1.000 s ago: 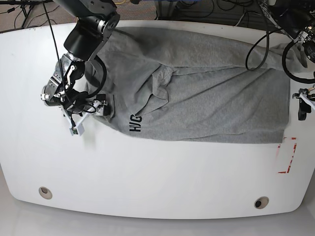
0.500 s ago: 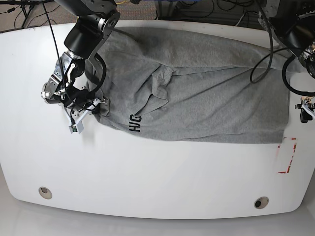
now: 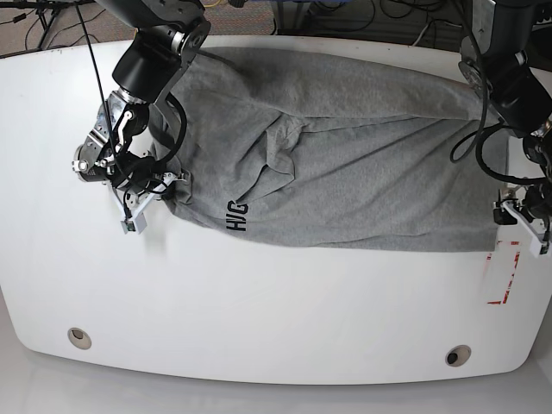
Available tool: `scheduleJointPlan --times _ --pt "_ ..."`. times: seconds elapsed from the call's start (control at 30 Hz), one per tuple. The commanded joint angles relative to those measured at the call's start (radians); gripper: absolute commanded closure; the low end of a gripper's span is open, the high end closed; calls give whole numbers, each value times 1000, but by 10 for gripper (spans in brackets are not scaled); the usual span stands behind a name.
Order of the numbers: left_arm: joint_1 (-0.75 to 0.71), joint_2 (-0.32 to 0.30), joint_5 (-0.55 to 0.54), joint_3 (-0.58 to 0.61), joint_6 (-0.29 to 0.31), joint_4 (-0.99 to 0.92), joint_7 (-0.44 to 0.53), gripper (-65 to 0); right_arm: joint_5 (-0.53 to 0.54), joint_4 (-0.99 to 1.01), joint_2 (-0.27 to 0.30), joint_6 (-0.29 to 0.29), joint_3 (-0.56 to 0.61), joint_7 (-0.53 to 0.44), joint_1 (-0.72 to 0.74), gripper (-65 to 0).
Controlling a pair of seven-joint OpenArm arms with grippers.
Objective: Fold the T-shirt properly
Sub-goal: 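Move the left gripper along the shirt edge and grasp it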
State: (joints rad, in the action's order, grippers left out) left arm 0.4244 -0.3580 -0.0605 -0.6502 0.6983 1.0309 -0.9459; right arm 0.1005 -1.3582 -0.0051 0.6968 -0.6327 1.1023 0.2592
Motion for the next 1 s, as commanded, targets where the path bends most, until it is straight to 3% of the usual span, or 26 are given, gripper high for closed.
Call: scheduleJointPlan --times 0.0,0.27,0.4,0.97 --pt "40 -36 -6 -6 0 -80 58 -378 11 -17 11 1 1 -12 13 -41" --pt "61 -88 -9 -12 0 -258 161 -378 11 -17 11 1 1 -12 12 -41" --pt "61 -100 -11 -12 -27 -271 183 -378 11 -17 11 1 1 -12 12 -41" --pt "63 -46 -11 -4 -32 -275 183 -378 12 -19 11 1 1 -12 10 -41"
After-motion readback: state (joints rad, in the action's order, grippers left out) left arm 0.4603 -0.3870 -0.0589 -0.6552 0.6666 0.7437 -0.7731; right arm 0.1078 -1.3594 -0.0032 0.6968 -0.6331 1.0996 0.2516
